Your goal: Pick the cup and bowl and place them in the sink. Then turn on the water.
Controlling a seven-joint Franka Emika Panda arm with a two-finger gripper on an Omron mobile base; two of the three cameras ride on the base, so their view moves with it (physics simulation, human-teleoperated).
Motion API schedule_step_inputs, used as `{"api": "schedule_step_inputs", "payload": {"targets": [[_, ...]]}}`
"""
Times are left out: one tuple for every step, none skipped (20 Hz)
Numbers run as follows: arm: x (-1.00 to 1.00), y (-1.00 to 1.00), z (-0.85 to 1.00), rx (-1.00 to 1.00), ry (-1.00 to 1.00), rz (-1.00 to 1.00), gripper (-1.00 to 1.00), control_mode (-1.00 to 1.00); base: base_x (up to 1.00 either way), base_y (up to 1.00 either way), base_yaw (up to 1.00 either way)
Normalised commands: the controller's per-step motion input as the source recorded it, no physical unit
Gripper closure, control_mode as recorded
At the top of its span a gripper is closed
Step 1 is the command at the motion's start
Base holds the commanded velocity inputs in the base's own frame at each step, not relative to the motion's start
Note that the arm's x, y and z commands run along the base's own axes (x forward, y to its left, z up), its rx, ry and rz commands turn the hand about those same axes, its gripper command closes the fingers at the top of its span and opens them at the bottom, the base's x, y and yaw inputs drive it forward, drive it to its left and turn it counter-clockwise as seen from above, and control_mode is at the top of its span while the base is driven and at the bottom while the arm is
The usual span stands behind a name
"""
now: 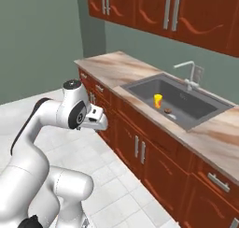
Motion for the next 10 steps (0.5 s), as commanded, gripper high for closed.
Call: {"api": "schedule_step_inputs", "payload": {"targets": [[0.00,0.00,0.00,0.00,0.00,0.00,-1.00,1.00,-0.84,-0.30,0.63],[0.00,0.00,0.00,0.00,0.00,0.00,-1.00,1.00,-0.91,-0.17,0.60],[0.00,0.00,0.00,0.00,0.00,0.00,-1.00,1.00,-0.92,-0.10,0.59],[0.00,0.00,0.00,0.00,0.00,0.00,-1.00,1.00,-0.92,-0.01,0.56],[0.00,0.00,0.00,0.00,0.00,0.00,-1.00,1.00,-0.94,-0.02,0.56],[0.00,0.00,0.00,0.00,0.00,0.00,-1.00,1.00,-0.93,-0.01,0.56],[0.00,0.00,0.00,0.00,0.00,0.00,-1.00,1.00,-0.93,-0.01,0.56],[0.00,0.00,0.00,0.00,0.00,0.00,-1.00,1.00,-0.88,-0.01,0.56],[0.00,0.00,0.00,0.00,0.00,0.00,-1.00,1.00,-0.80,0.00,0.54],[0.00,0.00,0.00,0.00,0.00,0.00,-1.00,1.00,-0.77,0.00,0.55]]}}
